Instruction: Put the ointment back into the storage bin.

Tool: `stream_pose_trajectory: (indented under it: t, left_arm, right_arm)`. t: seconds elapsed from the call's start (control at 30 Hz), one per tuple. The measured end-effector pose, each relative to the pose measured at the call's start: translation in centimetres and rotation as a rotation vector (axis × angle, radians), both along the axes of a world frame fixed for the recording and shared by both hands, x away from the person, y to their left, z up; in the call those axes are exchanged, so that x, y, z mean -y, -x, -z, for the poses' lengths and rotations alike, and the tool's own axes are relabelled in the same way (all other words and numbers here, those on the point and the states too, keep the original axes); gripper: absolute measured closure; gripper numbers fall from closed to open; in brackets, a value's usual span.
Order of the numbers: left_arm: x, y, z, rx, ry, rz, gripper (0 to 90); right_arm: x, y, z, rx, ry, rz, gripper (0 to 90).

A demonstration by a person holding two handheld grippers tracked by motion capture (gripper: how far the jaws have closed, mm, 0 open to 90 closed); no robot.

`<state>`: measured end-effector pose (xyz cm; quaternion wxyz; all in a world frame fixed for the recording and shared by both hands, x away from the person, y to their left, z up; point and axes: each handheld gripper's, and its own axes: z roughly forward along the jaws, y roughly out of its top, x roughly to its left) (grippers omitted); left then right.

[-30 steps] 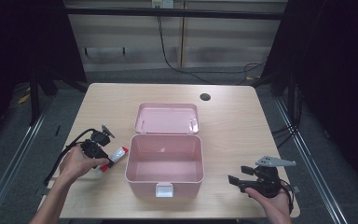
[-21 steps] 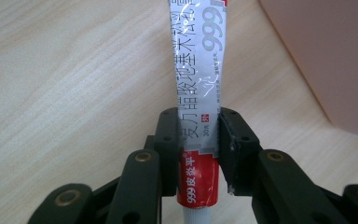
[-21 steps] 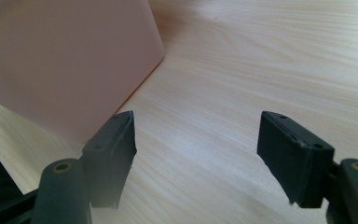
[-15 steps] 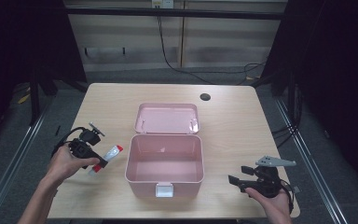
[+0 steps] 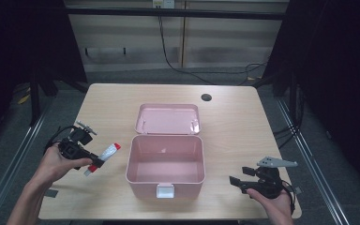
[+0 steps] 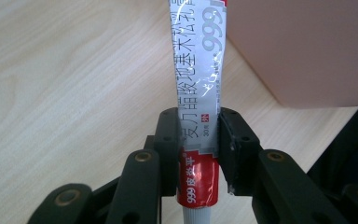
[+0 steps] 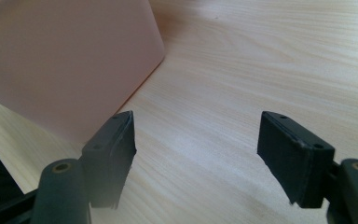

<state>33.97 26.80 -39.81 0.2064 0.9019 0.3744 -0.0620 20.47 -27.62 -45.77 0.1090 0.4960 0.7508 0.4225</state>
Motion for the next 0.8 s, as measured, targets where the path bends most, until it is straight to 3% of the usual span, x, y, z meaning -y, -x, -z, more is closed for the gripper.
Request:
stream_pose_trajectory:
  t: [0.2, 0.77, 0.8]
  left_arm:
    - [0.1, 0.3, -1.2, 0.014, 0.034, 0.012, 70.7]
    - [-1.2, 1.5, -4.2, 0.06, 0.076, 0.046, 70.7]
    - [-1.3, 1.5, -4.4, 0.063, 0.063, 0.065, 70.7]
  right_arm:
    - [-0.1, 0.0, 0.0, -0.004, -0.001, -0.003, 27.2]
    - [-0.1, 0.0, 0.0, 0.001, 0.0, -0.005, 23.9]
    - [-0.1, 0.0, 0.0, 0.003, -0.001, -0.009, 22.8]
